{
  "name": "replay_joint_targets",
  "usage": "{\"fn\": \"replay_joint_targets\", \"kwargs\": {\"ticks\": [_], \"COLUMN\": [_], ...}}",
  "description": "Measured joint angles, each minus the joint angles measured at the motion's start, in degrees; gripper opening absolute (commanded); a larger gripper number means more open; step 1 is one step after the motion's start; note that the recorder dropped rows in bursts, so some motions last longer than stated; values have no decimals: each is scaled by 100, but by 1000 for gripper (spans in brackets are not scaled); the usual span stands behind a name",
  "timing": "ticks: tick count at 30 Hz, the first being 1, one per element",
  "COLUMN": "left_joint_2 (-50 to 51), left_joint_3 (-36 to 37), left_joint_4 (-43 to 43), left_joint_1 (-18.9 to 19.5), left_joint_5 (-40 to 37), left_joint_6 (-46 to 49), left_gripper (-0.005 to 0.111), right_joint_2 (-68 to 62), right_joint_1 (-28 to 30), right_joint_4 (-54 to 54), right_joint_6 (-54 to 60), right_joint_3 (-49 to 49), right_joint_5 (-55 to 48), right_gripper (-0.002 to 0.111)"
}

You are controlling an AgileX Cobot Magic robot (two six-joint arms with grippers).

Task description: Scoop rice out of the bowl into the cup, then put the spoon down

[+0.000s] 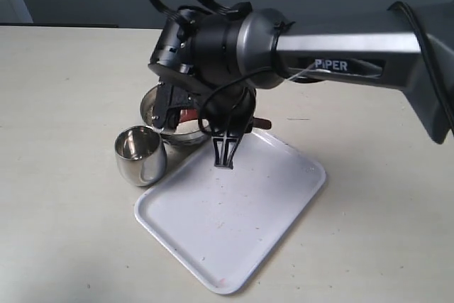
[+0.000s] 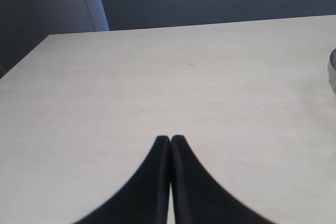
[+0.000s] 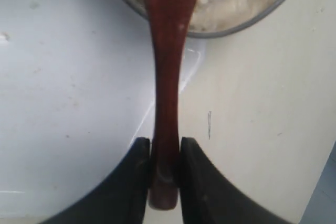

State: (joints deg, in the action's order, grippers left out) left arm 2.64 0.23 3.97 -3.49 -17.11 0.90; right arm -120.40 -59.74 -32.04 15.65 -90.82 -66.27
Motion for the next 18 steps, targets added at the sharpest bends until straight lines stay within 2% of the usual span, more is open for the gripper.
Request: {"fn": "replay_joint_targets", "kwargs": {"ticks": [10,18], "left_joint_2": [0,0], "left_joint_3": [0,0], "left_joint_4": [0,0], "left_joint_1": [0,0], "left_joint_5": [0,0], "left_joint_6": [0,0], "left_gripper": [1,1], "right_joint_2": [0,0], "right_joint_1": [-329,-495], "right_joint_4": [70,-393], "right_joint_6": [-290,-473], "right_joint_3": [0,0], "right_joint_5": [-118,-204], "right_gripper": [-1,-1]}}
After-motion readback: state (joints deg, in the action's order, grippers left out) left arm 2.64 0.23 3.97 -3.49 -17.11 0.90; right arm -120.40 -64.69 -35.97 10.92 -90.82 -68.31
